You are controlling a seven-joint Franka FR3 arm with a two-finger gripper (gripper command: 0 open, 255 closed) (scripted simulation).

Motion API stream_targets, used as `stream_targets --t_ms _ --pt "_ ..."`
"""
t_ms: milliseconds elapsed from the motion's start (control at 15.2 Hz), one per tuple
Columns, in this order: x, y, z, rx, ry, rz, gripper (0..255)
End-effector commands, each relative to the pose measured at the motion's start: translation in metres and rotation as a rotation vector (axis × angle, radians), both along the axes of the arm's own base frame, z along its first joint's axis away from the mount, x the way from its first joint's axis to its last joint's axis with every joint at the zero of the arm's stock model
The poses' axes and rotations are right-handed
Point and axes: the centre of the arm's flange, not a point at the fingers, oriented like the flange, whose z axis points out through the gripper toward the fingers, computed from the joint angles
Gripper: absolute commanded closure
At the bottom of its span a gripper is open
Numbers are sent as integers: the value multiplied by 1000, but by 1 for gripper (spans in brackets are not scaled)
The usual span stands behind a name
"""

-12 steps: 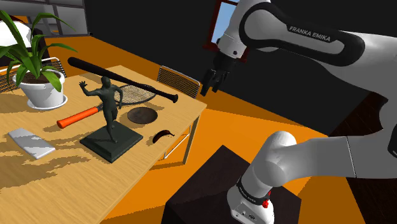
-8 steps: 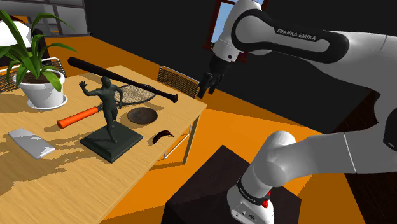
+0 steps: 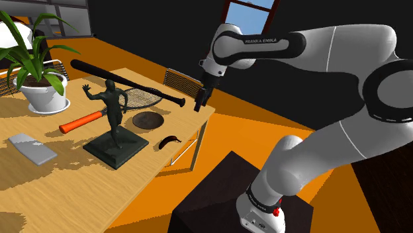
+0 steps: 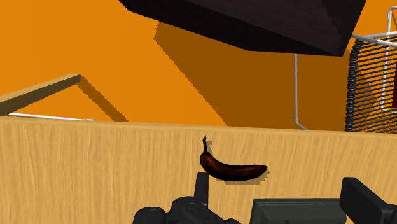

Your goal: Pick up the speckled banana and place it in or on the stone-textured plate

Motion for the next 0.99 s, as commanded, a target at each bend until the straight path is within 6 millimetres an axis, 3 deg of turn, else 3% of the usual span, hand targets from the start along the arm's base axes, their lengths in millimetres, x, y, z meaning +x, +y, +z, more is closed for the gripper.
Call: stream_targets --t_ms 0,462,924 --pt "18 -3 -25 11 13 60 0" --pt "81 -2 -105 51 62 258 0" --pt "139 14 -188 91 111 457 0"
